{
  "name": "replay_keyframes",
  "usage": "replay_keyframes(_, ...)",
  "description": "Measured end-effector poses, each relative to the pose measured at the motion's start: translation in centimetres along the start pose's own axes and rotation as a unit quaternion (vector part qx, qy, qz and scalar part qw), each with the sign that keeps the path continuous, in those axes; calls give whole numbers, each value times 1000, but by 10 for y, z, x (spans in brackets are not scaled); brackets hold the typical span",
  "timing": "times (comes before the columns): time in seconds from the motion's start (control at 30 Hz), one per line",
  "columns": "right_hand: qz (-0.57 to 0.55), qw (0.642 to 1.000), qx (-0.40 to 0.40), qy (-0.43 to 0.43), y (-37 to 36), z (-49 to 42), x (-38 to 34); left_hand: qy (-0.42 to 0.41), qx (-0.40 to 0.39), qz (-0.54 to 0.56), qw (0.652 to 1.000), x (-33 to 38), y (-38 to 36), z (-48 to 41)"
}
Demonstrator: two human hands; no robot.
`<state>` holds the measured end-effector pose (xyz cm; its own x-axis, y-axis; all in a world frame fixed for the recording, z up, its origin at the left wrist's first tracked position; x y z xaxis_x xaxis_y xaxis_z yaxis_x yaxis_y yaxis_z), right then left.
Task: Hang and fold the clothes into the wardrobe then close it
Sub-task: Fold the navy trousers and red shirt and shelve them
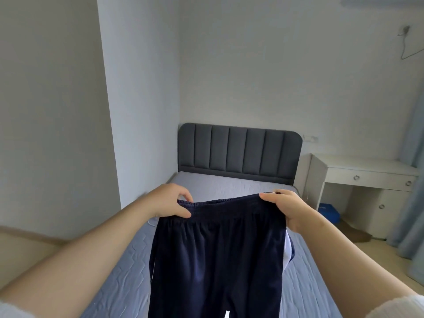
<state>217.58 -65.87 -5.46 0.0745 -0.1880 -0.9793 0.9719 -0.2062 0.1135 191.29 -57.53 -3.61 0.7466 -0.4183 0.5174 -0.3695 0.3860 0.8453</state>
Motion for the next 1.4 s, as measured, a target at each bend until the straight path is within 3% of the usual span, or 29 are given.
replay_keyframes(0.17,-64,997,15,-31,-9,7,14,43,21,208,977,-6,-13,6)
replay_keyframes(0.27,-64,994,79,35,-10,9,6,59,70,292,952,1,-15,7)
replay_keyframes(0.37,-35,993,77,88,-28,12,-6,26,98,278,955,30,-16,4)
replay_keyframes(0.47,-24,996,12,79,-54,13,-9,-15,102,239,966,58,-19,4)
replay_keyframes(0.57,-89,993,-48,65,-73,17,-9,-40,90,304,948,68,-27,7)
replay_keyframes(0.7,-216,974,-43,58,-69,23,-6,-76,71,391,914,72,-33,10)
replay_keyframes(0.8,-237,966,-79,65,-76,29,-8,-114,34,275,954,90,-43,14)
replay_keyframes(0.87,-197,971,-111,75,-83,34,-12,-130,35,184,974,99,-45,15)
replay_keyframes(0.93,-141,979,-111,101,-82,38,-21,-109,56,234,964,93,-38,15)
replay_keyframes(1.0,-42,987,-47,149,-65,39,-35,-56,87,317,943,77,-25,13)
replay_keyframes(1.1,171,962,24,211,-51,43,-55,-59,85,277,955,76,-14,13)
replay_keyframes(1.27,342,923,-84,156,-67,37,-39,-151,44,200,967,93,-5,24)
replay_keyframes(1.4,353,922,-131,93,-62,36,-18,-169,74,96,978,92,8,28)
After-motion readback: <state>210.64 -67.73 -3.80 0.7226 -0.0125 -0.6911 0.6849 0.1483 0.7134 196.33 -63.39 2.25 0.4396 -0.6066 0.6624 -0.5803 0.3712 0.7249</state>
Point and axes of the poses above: each hand's wrist, its own z-axis away from the middle knuckle, its own y-axis out of the back of the hand, x = y × z, the point moved 9 cm from there along -z, towards the middle knuckle, and after that the axes turned 10 degrees about -x, right-handed, at the moved point
